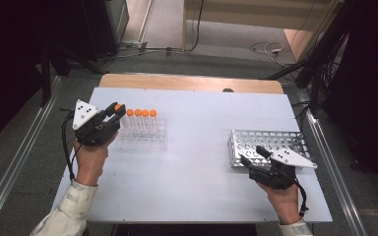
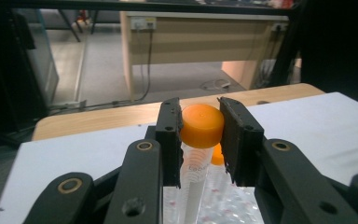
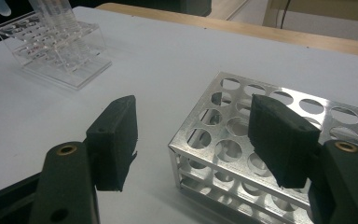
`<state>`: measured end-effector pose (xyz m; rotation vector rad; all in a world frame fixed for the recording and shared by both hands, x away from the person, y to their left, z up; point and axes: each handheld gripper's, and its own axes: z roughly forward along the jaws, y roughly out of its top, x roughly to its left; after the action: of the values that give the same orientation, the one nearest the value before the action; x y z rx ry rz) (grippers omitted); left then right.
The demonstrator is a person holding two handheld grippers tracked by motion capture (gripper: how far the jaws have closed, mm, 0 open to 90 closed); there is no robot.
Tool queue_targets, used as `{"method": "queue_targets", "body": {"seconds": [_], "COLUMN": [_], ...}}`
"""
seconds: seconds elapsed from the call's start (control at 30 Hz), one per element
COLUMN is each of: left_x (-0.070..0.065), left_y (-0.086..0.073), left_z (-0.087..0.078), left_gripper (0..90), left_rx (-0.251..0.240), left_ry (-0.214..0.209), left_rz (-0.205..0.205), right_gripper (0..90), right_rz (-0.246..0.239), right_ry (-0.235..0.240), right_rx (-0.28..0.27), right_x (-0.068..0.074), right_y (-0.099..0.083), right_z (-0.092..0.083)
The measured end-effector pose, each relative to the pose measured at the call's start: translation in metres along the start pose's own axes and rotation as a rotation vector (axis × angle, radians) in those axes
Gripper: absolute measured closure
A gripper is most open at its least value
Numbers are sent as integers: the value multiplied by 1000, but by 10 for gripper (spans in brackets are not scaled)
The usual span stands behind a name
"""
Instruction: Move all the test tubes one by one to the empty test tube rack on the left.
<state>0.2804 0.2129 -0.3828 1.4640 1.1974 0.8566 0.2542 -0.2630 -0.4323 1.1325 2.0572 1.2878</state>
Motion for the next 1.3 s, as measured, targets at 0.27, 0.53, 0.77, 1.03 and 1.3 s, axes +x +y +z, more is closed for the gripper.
{"method": "queue_targets", "body": {"seconds": [0.27,0.53,0.77,1.03,1.3], "left_x": [12,18,18,14,15], "left_y": [-2,-5,-9,-22,-32], "left_z": [19,32,39,45,49], "left_gripper": [697,697,696,694,687], "left_rx": [-8,1,9,25,51], "left_ry": [55,69,70,92,92], "left_rz": [-22,-32,-19,4,-15], "right_gripper": [315,317,318,318,318], "right_rz": [4,9,8,6,2], "right_ry": [-1,-5,-8,-9,-8], "right_rx": [-1,-1,-1,-1,2], "right_x": [0,-2,-2,-2,-1], "right_y": [0,-1,-1,-1,-2], "right_z": [1,0,1,1,2]}}
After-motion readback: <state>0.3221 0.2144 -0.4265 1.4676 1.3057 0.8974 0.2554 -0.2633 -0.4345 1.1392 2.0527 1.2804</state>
